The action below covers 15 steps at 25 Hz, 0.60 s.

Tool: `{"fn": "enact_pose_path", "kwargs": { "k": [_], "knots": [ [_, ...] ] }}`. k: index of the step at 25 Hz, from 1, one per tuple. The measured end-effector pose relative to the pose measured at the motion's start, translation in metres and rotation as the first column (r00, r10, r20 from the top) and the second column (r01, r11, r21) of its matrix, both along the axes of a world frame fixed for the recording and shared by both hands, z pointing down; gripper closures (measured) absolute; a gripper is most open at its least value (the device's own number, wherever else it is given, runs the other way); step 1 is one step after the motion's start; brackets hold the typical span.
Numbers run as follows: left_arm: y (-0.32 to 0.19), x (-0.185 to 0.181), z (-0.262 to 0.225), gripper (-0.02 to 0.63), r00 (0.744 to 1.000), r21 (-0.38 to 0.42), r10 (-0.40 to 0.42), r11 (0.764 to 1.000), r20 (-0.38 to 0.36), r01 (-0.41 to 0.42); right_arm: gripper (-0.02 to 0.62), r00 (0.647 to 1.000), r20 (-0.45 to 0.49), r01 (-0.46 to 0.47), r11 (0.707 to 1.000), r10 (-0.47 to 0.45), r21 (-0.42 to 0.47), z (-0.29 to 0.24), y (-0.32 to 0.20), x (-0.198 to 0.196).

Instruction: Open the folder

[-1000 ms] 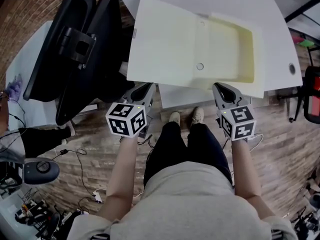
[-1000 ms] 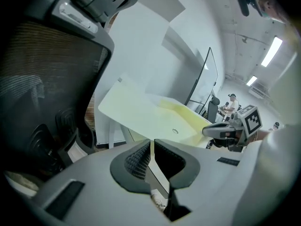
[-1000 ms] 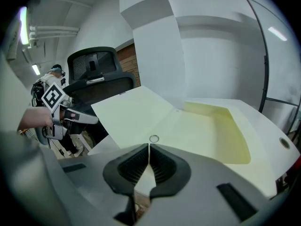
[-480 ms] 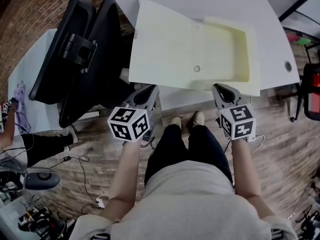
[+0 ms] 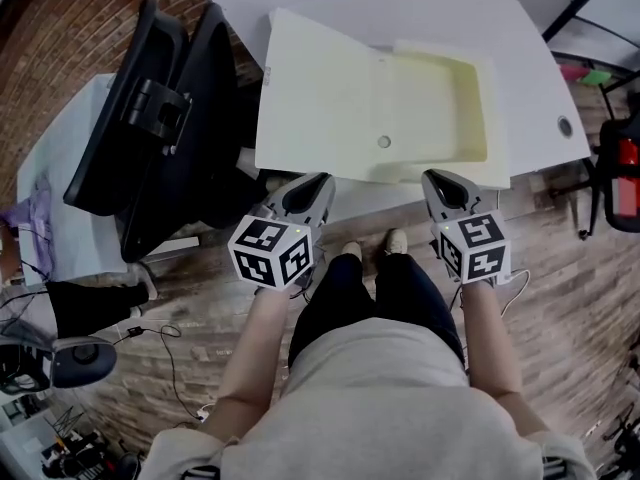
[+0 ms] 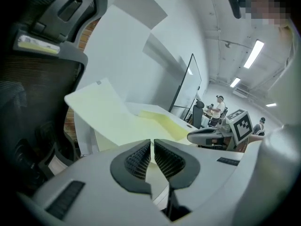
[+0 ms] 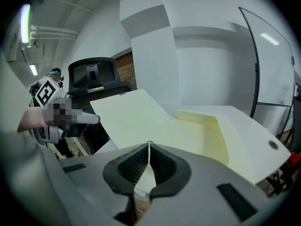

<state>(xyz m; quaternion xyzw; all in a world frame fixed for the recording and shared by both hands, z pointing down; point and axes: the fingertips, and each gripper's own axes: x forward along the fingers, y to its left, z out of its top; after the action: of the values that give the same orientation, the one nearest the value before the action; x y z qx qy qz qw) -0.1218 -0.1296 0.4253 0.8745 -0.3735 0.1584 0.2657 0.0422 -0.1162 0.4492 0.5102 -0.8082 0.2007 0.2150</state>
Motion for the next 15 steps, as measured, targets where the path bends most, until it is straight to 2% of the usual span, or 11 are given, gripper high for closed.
{"fn": "enact_pose_path", "kwargs": {
  "k": [5, 9, 15],
  "knots": [
    [-0.004, 0.014, -0.011, 0.568, 0.999, 0.034, 0.039, 0.999, -0.010, -0.039, 0.572, 0.999, 0.009, -0.031, 0.998, 0.031, 0.047, -0.016, 0.001, 0.008],
    [-0.010, 0.031, -0.024, 0.568, 0.997, 0.068, 0.076, 0.995, -0.025, -0.074, 0.572, 0.996, 0.061, -0.073, 0.993, 0.067, 0.095, -0.034, 0.003, 0.017],
    [-0.014, 0.064, -0.039, 0.569, 0.987, 0.101, 0.151, 0.984, -0.051, -0.146, 0.572, 0.992, 0.106, -0.088, 0.986, 0.073, 0.140, -0.055, 0.003, 0.024]
  ]
}}
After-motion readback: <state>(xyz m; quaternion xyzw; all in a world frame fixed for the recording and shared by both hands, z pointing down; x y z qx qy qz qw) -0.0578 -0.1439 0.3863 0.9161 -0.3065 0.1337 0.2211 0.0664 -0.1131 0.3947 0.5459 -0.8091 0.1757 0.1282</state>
